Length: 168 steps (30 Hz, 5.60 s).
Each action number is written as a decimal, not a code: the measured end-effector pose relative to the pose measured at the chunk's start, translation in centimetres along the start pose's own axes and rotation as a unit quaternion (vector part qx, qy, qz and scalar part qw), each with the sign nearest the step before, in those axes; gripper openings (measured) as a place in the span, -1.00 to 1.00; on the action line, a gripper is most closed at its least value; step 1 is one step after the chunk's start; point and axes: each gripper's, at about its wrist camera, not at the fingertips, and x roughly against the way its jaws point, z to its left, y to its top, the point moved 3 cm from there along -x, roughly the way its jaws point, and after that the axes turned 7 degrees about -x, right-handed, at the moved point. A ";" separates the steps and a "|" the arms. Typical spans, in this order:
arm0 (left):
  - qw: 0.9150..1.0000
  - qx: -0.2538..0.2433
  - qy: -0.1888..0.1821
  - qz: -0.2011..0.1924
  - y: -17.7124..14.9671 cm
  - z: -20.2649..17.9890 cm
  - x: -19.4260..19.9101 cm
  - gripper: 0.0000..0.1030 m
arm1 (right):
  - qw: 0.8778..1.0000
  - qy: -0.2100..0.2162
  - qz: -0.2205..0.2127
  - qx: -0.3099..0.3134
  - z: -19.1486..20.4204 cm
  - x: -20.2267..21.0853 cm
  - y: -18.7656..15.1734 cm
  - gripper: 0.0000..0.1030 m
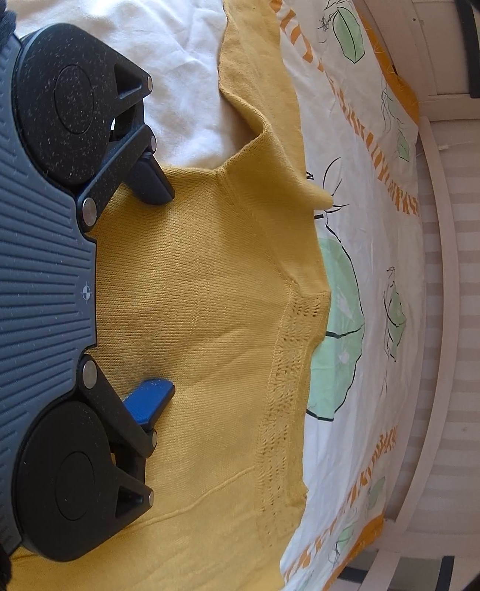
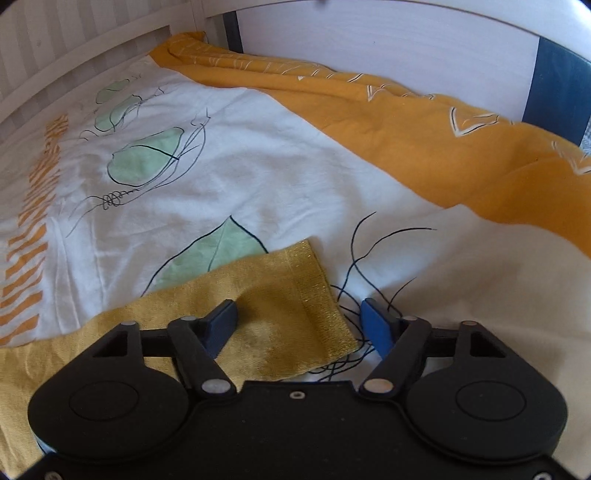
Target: Fold small clothes
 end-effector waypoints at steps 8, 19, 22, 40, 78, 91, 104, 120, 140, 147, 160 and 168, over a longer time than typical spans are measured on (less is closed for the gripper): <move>1.000 0.003 -0.003 -0.001 -0.1 0.1 -0.1 1.00 | 0.998 0.054 -0.038 0.011 3.8 5.9 1.4 -0.72; 0.999 -0.018 -0.031 0.027 1.1 1.7 1.4 0.88 | 0.967 0.221 -0.049 0.117 22.3 17.3 -1.3 -0.72; 1.000 -0.015 -0.027 0.007 1.6 4.0 3.7 0.82 | 0.950 0.267 -0.037 0.156 27.8 19.4 -4.2 -0.72; 0.996 0.076 0.040 -0.023 1.4 16.1 4.2 0.82 | 0.887 0.362 0.081 0.275 48.7 17.7 -27.0 -0.72; 0.972 0.225 0.060 -0.037 0.1 25.5 2.7 0.85 | 0.893 0.262 -0.065 0.361 41.9 12.3 -34.0 0.47; 0.951 0.280 0.131 -0.019 0.2 35.5 -0.3 0.85 | 0.893 0.271 -0.062 0.354 41.7 12.0 -34.0 0.53; 0.938 0.319 0.131 -0.039 1.4 38.6 -0.3 -0.95 | 0.894 0.275 -0.057 0.350 41.8 12.0 -34.0 0.54; 0.974 0.130 0.040 -0.184 17.7 24.5 13.3 -0.95 | 0.900 0.330 -0.013 0.283 36.3 15.6 -29.4 0.63; 0.977 0.007 -0.165 -0.135 17.6 -9.4 3.6 -0.92 | 0.926 0.306 -0.002 0.222 21.1 17.9 -26.2 0.63; 0.971 -0.057 -0.191 -0.133 15.3 -13.2 3.9 -0.15 | 0.926 0.304 -0.001 0.223 20.1 17.6 -25.9 0.63; 0.986 -0.123 -0.057 -0.093 7.1 -2.9 4.9 0.09 | 0.920 0.324 -0.027 0.220 23.9 15.6 -22.4 0.63; 0.997 -0.081 -0.001 -0.017 2.3 5.6 1.6 0.09 | 0.918 0.317 -0.022 0.238 27.7 12.1 -20.9 0.63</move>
